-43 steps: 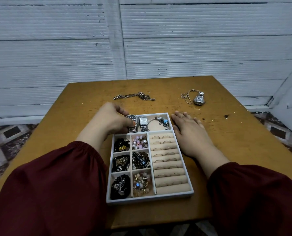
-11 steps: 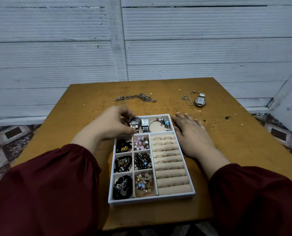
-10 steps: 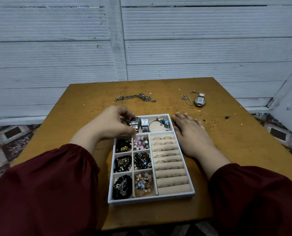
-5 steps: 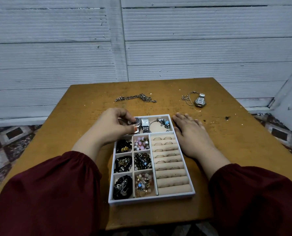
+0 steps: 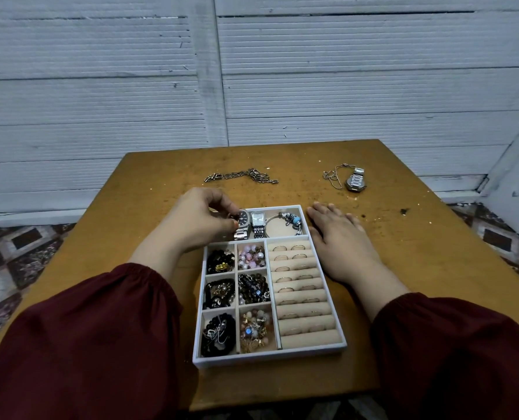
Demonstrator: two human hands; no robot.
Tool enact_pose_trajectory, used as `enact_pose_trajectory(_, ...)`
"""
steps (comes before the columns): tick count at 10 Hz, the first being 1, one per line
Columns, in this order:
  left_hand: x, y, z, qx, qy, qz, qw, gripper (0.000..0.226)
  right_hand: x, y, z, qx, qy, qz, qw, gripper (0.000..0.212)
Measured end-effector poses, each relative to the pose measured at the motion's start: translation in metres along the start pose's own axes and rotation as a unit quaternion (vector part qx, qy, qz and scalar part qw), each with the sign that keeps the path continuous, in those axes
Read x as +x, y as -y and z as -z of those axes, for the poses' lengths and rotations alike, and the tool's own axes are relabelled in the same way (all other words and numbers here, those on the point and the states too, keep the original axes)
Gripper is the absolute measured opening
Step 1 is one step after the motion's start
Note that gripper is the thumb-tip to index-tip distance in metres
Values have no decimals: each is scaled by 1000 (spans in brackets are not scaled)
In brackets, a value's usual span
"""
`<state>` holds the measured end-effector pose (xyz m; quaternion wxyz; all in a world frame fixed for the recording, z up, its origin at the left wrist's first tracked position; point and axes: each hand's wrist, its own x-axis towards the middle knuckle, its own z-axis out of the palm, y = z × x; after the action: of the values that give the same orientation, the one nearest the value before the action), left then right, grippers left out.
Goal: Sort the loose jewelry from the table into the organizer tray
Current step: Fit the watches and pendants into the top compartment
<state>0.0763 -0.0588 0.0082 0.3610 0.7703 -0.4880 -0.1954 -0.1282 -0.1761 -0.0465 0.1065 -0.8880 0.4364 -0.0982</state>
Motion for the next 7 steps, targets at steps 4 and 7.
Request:
enact_pose_trajectory(4, 6, -6, 5, -11, 17, 21, 1000, 20, 1, 0, 0, 1, -2, -1, 1000, 49)
enact_pose_trajectory(7, 11, 0, 1, -50, -8, 29, 998, 6, 0, -1, -1, 1, -1, 2, 1000, 49)
